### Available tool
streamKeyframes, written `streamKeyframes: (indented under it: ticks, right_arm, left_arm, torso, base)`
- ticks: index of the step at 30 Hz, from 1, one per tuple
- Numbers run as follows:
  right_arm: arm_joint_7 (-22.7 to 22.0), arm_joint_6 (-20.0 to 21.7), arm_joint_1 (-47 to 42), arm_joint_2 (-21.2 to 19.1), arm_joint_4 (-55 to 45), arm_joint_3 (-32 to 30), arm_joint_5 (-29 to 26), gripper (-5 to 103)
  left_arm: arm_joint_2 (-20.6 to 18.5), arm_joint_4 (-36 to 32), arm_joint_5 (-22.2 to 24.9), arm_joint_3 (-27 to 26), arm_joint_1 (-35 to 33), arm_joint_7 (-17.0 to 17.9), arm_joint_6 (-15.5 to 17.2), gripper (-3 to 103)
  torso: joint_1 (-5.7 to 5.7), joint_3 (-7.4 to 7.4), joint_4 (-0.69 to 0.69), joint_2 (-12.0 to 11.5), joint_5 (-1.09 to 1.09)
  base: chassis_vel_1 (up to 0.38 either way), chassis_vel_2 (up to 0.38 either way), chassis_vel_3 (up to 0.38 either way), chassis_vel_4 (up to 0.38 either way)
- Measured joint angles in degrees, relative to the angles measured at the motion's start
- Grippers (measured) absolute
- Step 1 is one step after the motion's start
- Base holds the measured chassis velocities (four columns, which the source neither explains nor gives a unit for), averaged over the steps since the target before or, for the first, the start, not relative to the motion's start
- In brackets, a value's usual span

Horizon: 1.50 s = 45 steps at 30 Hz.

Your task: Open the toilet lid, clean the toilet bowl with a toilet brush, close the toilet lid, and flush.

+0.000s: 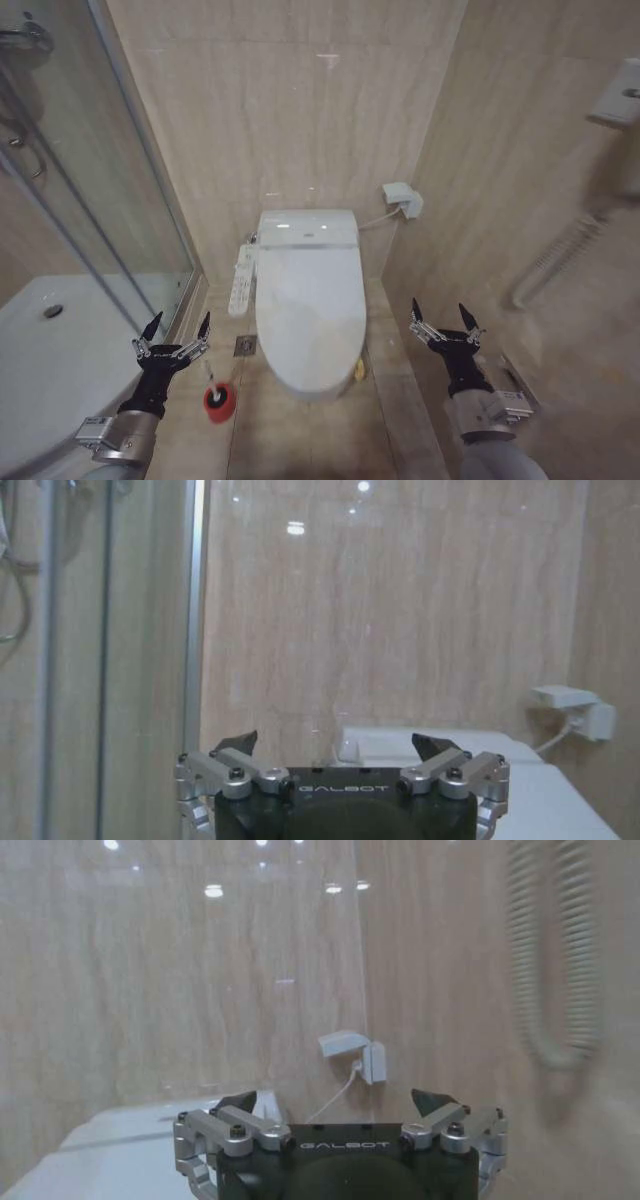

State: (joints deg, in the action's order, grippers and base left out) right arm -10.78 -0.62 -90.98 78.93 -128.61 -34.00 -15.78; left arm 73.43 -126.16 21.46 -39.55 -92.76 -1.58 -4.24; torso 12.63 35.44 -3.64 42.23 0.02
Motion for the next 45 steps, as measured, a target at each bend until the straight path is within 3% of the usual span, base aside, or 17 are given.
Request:
streamKeyframes:
  ticks: [11, 13, 45]
  right_arm:
    - [0.0, 0.0, 0.0, 0.0, 0.0, 0.0, 0.0, 100]
    - [0.0, 0.0, 0.0, 0.0, 0.0, 0.0, 0.0, 100]
    - [0.0, 0.0, 0.0, 0.0, 0.0, 0.0, 0.0, 100]
  left_arm:
    - [0.0, 0.0, 0.0, 0.0, 0.0, 0.0, 0.0, 100]
    - [0.0, 0.0, 0.0, 0.0, 0.0, 0.0, 0.0, 100]
    - [0.0, 0.0, 0.0, 0.0, 0.0, 0.0, 0.0, 100]
  torso:
    - [-0.05, -0.02, -0.05, 0.0, -0.01]
    - [-0.03, -0.01, 0.01, 0.0, -0.02]
    - [-0.02, -0.01, -0.02, 0.0, -0.01]
  base:
    - [0.284, -0.295, -0.281, 0.291]
    - [0.041, -0.022, -0.051, 0.046]
    - [0.012, -0.010, -0.008, 0.009]
